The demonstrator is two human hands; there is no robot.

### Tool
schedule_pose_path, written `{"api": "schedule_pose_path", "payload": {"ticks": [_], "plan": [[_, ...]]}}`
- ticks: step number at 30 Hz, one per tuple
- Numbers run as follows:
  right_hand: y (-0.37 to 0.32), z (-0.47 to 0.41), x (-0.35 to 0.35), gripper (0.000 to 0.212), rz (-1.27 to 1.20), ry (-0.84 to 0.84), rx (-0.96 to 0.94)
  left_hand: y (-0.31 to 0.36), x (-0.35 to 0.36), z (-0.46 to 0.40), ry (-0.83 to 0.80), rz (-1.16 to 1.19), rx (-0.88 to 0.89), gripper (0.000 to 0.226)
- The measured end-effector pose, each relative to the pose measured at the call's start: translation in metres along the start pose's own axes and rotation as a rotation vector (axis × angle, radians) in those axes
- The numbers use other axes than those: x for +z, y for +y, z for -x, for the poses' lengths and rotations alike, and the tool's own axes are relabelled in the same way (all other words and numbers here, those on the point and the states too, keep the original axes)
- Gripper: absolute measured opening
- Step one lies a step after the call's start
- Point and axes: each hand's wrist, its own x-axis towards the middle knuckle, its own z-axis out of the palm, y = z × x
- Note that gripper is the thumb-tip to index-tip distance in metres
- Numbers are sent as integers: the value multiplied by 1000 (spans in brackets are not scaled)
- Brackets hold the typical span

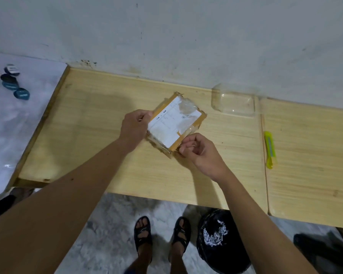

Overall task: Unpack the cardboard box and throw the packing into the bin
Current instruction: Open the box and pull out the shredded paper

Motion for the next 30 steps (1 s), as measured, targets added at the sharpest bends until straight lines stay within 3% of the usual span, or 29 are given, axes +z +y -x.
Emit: {"api": "schedule_pose_path", "payload": {"ticks": [4, 7, 9, 11, 15, 18, 30], "plan": [[-3, 4, 19, 21, 63, -38, -37, 1, -9, -3, -14, 178, -12, 20], [-12, 1, 6, 14, 191, 170, -123, -7, -12, 4, -32, 130, 85, 22], [-20, -5, -10, 17, 252, 289, -197, -17, -12, 15, -39, 23, 106, 74], [-28, -13, -26, 40, 375, 308, -272, -28, -10, 25, -63, -137, 218, 115], [-36, -36, -49, 86, 565, 68, -273, -40, -7, 31, -115, -263, 403, 150], [-35, -45, -55, 87, 572, -17, -261, -43, -7, 29, -114, -262, 414, 153], [-50, -55, -66, 38, 817, 89, -594, -40, -12, 17, -206, -273, 520, 138]]}}
